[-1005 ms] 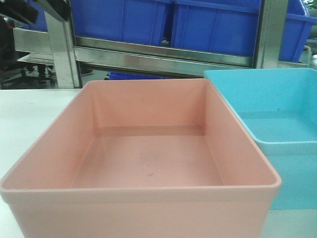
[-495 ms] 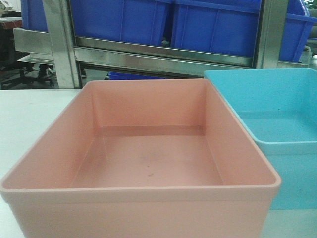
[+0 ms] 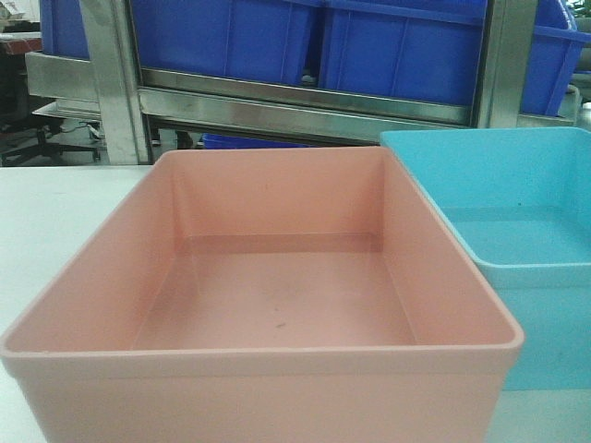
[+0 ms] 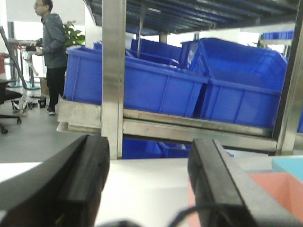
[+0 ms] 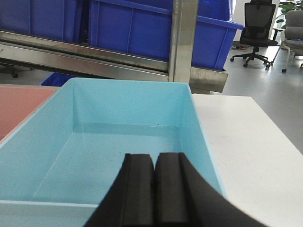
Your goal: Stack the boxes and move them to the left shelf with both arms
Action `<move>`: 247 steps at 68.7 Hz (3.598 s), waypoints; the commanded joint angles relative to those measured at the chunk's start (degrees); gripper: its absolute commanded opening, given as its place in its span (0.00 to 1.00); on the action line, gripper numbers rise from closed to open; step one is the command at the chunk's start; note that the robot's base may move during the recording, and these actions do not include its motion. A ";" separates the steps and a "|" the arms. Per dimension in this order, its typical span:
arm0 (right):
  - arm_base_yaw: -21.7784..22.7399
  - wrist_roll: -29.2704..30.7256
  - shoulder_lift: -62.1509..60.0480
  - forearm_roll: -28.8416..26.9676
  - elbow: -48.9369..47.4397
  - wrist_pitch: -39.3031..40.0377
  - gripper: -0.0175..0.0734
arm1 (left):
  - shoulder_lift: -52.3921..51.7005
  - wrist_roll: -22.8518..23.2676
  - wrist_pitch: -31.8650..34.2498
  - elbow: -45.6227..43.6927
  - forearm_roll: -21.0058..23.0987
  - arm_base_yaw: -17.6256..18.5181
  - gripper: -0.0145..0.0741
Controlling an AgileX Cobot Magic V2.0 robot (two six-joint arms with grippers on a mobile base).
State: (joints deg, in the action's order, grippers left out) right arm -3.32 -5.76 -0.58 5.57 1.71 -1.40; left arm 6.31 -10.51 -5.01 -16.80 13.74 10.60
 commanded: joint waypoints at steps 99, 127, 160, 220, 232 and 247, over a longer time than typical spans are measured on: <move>0.30 -0.57 55.59 -2.21 -45.89 -34.85 0.33 | 0.53 -0.03 1.89 -1.66 0.24 -0.17 0.50; 3.46 4.81 78.52 -2.67 -65.27 -42.35 0.69 | 0.53 -0.03 1.89 -1.66 0.24 -0.17 0.50; 14.10 21.31 97.77 -14.41 -77.61 -45.03 0.69 | 0.53 -0.03 1.89 -1.66 0.24 -0.17 0.50; 16.52 21.30 104.44 -14.41 -92.37 -57.93 0.25 | 0.53 -0.03 1.89 -1.66 0.24 -0.17 0.50; 16.68 20.03 104.27 -14.85 -101.17 -65.89 0.25 | 0.53 -0.03 1.89 -1.66 0.24 -0.17 0.50; 16.68 15.05 102.17 -18.68 -108.60 -71.69 0.25 | 0.53 -0.03 1.89 -1.66 0.24 -0.17 0.50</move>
State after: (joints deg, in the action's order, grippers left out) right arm 13.00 11.60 106.64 -8.80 -103.39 -69.29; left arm 6.17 -10.54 -7.83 -16.80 13.61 10.60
